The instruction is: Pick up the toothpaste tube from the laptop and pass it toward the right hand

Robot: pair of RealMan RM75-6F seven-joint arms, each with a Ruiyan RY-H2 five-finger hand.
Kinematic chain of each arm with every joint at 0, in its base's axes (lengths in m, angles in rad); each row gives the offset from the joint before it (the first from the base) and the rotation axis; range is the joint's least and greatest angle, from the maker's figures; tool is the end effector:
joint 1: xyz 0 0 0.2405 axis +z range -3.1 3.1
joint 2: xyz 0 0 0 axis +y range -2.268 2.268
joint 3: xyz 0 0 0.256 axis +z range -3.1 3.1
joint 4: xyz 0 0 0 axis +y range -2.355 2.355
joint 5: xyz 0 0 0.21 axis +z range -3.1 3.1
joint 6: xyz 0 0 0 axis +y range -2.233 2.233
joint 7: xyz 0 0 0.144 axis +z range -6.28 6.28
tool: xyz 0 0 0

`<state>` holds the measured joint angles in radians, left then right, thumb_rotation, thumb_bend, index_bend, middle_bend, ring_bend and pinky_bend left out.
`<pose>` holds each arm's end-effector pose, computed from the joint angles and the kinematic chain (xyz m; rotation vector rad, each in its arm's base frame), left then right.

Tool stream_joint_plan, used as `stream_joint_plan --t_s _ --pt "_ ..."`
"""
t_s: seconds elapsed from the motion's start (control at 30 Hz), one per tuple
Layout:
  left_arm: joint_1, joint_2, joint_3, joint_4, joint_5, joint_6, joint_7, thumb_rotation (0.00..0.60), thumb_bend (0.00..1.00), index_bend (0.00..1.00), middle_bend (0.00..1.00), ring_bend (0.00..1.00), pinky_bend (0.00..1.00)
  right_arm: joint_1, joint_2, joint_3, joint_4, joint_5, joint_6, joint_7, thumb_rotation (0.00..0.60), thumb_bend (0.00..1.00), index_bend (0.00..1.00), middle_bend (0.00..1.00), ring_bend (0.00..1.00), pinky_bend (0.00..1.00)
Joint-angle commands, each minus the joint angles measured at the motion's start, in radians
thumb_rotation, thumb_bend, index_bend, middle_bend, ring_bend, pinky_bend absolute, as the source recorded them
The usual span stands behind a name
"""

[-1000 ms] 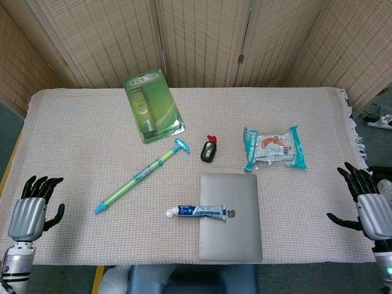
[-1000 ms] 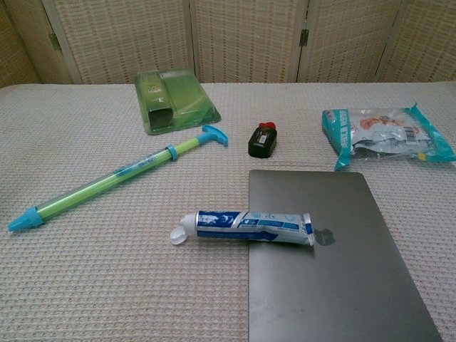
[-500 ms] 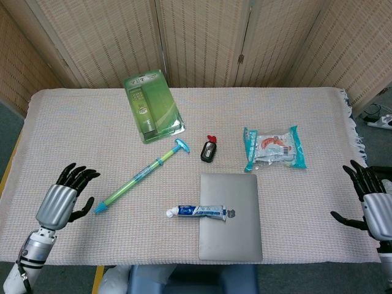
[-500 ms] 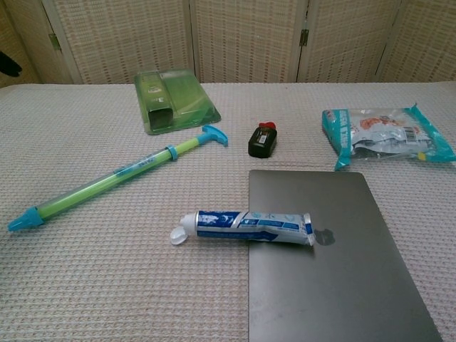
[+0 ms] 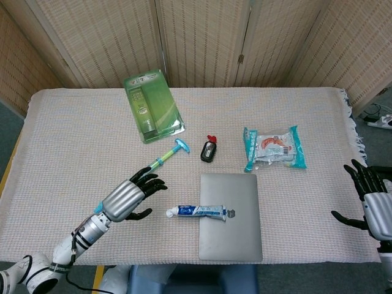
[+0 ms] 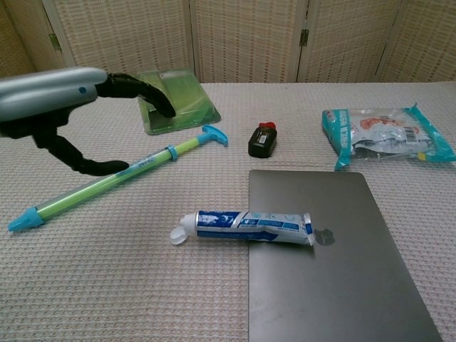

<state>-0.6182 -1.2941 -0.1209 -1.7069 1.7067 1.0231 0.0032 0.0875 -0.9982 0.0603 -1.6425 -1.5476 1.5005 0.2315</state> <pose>-0.1264 0.2797 0.0420 -2.1439 -0.7804 -1.2459 -0.3040 -0.1839 0.1953 1.3650 -0.9710 1.0592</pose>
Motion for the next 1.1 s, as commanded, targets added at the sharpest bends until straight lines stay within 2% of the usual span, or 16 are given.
stream_joint_plan --t_s 0.03,0.2,0.4,0.57,0.87,1.1 --pt "-0.051 -0.061 0.004 0.011 -0.005 -0.056 0.045 0.6 0.35 0.22 0.24 0.17 0.07 0.001 0.001 0.0 -0.001 0.004 -0.005 -0.002 0.6 0.14 0.0 0.0 0.0 0.0" --pt "-0.097 -0.154 -0.005 0.052 -0.038 -0.104 0.156 0.6 0.32 0.15 0.23 0.15 0.06 0.006 0.0 0.003 0.0 0.005 -0.012 -0.001 0.6 0.14 0.0 0.0 0.0 0.0" --pt "-0.125 -0.286 -0.036 0.122 -0.121 -0.119 0.411 0.6 0.31 0.06 0.19 0.11 0.04 0.007 -0.001 0.001 0.006 0.005 -0.018 0.002 0.6 0.14 0.0 0.0 0.0 0.0" --pt "-0.155 -0.37 -0.052 0.163 -0.204 -0.149 0.558 0.6 0.3 0.0 0.13 0.07 0.02 0.005 0.001 0.002 0.009 0.006 -0.014 0.007 0.6 0.14 0.0 0.0 0.0 0.0" --pt "-0.189 -0.441 -0.027 0.181 -0.29 -0.176 0.73 0.6 0.29 0.0 0.1 0.05 0.01 -0.003 0.004 0.001 0.013 0.009 -0.008 0.013 0.6 0.14 0.0 0.0 0.0 0.0" --pt "-0.218 -0.532 -0.042 0.24 -0.394 -0.176 0.822 0.6 0.29 0.0 0.1 0.05 0.01 -0.005 0.002 0.0 0.016 0.008 -0.007 0.016 0.6 0.14 0.0 0.0 0.0 0.0"
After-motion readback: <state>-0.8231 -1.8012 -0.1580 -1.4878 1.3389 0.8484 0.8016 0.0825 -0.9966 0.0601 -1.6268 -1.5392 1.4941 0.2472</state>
